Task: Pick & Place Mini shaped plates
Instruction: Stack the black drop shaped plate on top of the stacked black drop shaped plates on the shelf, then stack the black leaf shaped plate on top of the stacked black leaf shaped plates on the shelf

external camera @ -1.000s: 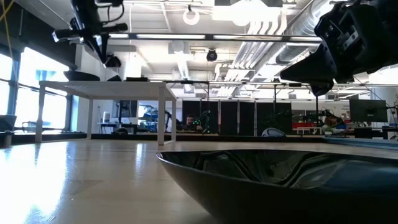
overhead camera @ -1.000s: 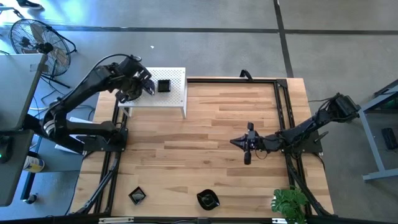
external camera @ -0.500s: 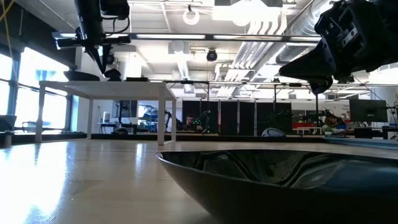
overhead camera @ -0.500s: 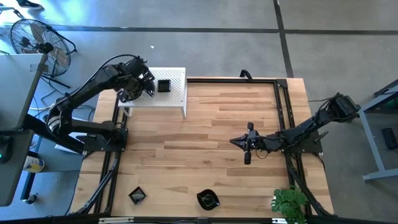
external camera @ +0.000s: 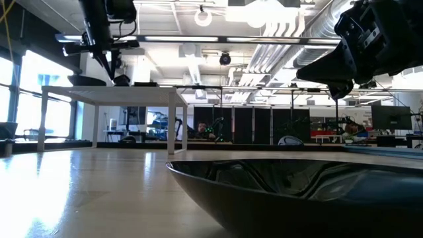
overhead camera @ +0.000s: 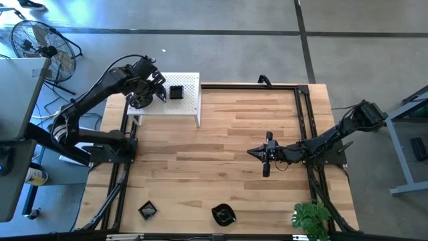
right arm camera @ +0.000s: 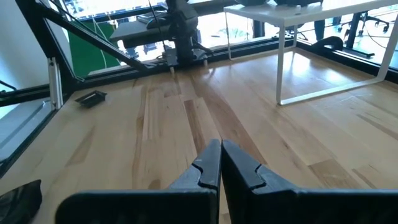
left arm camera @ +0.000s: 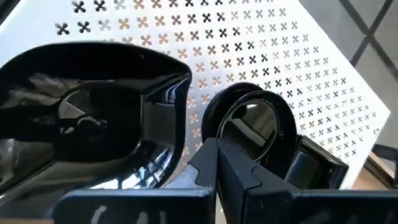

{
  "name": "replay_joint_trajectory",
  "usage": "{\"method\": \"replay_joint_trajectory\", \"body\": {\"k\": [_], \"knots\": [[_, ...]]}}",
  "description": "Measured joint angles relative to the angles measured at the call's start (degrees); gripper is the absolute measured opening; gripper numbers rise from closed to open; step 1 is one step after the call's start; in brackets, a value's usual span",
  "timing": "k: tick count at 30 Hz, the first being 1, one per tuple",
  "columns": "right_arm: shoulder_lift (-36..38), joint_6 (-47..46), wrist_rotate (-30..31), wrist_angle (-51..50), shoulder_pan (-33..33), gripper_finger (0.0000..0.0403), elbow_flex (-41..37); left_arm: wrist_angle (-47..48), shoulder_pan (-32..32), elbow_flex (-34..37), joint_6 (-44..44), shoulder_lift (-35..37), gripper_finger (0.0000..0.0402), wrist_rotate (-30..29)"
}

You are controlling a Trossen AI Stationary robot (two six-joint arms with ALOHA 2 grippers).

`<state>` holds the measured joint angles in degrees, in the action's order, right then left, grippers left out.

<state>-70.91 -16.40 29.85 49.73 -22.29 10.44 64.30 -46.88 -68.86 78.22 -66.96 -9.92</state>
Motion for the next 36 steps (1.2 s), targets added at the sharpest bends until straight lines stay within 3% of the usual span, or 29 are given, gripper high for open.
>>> {"method": "replay_joint_trajectory", "body": {"k": [12, 26, 29, 36], "knots": [[0.0, 0.0, 0.0, -0.1, 0.0, 0.0002, 0.0, -1.9, 0.0, 0.0, -0.6, -3.5, 0.0005, -0.3], [0.0, 0.0, 0.0, -0.1, 0.0, 0.0002, 0.0, -1.1, 0.0, -1.2, -5.3, -3.3, 0.0067, -2.4], [0.0, 0.0, 0.0, -0.1, 0.0, 0.0001, 0.0, -1.1, 0.0, -3.5, -10.4, -3.3, 0.0069, -2.9], [0.0, -0.3, 0.0, -0.1, 0.0, 0.0001, 0.0, -1.3, 0.4, -9.8, -38.1, -3.2, 0.0067, 1.3]]}}
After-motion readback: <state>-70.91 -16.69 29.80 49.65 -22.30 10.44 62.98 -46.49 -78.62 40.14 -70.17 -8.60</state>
